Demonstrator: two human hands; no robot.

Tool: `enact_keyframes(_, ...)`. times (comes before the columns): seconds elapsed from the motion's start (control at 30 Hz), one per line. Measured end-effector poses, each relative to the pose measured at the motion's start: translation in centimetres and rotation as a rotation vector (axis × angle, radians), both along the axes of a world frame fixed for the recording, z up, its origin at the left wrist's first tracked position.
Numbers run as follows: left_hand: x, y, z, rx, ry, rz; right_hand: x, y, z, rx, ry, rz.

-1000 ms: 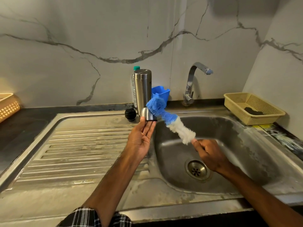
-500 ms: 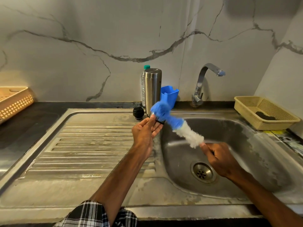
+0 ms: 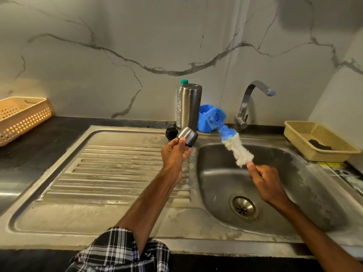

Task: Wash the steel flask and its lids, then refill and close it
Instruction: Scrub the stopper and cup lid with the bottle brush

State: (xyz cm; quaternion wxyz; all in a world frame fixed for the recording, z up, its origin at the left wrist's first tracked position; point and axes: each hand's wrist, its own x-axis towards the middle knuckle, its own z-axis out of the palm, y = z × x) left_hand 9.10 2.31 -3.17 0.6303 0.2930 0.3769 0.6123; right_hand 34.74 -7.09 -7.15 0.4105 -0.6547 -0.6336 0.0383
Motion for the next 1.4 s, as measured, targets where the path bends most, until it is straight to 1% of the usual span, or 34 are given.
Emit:
enact_keyframes(0.13, -0.4, 0.1, 0.0, -0.013, -0.011, 0.045, -2.3, 1.6, 1.4, 0.004, 0.057, -0.040)
enact_keyframes(0.23, -0.5, 0.0, 0.1, -0.021, -0.006, 0.040, -4.8, 3.5, 2.4, 0.094, 0.258, -0.103)
enact_keyframes(0.3, -0.8, -0.2, 0.5, -0.067, -0.060, -0.006, -6.9, 4.9, 2.7, 0.166, 0.392, -0.141)
enact_keyframes(0.37, -1.0, -0.1, 0.6, -0.121, -0.136, -0.073, -8.6, 5.8, 2.6, 0.208, 0.460, -0.155)
enact_keyframes(0.4, -1.1, 0.0, 0.6, -0.141, -0.168, -0.102, -9.0, 6.0, 2.5, 0.214, 0.463, -0.156)
enact_keyframes(0.47, -1.3, 0.2, 0.3, -0.162, -0.215, -0.137, -9.1, 5.9, 1.8, 0.212, 0.393, -0.158)
enact_keyframes(0.57, -1.5, 0.5, 0.1, -0.143, -0.206, -0.142, -8.2, 5.5, 1.2, 0.188, 0.295, -0.167)
enact_keyframes(0.63, -1.6, 0.6, 0.1, -0.135, -0.206, -0.140, -7.6, 5.6, 1.3, 0.184, 0.306, -0.190)
enact_keyframes(0.73, -1.8, 0.7, 0.3, -0.131, -0.220, -0.121, -7.5, 5.7, 1.6, 0.188, 0.376, -0.207)
enact_keyframes(0.83, -2.4, 0.8, 0.6, -0.127, -0.126, -0.037, -7.4, 5.8, 1.5, 0.174, 0.395, -0.195)
enact_keyframes(0.93, -3.3, 1.1, 0.6, -0.125, -0.032, 0.074, -7.6, 6.0, 1.4, 0.140, 0.360, -0.212)
enact_keyframes(1.07, -4.9, 2.0, 0.3, 0.014, 0.087, 0.158, -8.0, 5.9, 1.3, 0.093, 0.378, -0.204)
enact_keyframes(1.13, -5.7, 2.9, 0.3, 0.093, 0.225, 0.188, -8.0, 5.7, 1.5, 0.090, 0.386, -0.199)
enact_keyframes(1.17, -6.1, 3.5, 0.4, 0.129, 0.358, 0.220, -8.0, 5.7, 1.6, 0.084, 0.389, -0.199)
enact_keyframes(1.2, -6.6, 4.3, 0.4, 0.163, 0.535, 0.262, -8.0, 5.7, 1.7, 0.079, 0.392, -0.199)
enact_keyframes(1.27, -7.3, 6.1, 0.1, 0.170, 0.922, 0.308, -7.9, 5.6, 1.9, 0.073, 0.388, -0.199)
enact_keyframes(1.33, -8.0, 7.9, -0.2, 0.130, 1.201, 0.249, -7.9, 5.6, 2.0, 0.058, 0.380, -0.197)
enact_keyframes(1.4, -8.6, 9.4, -0.1, 0.106, 1.384, 0.161, -8.0, 5.5, 2.1, 0.047, 0.372, -0.192)
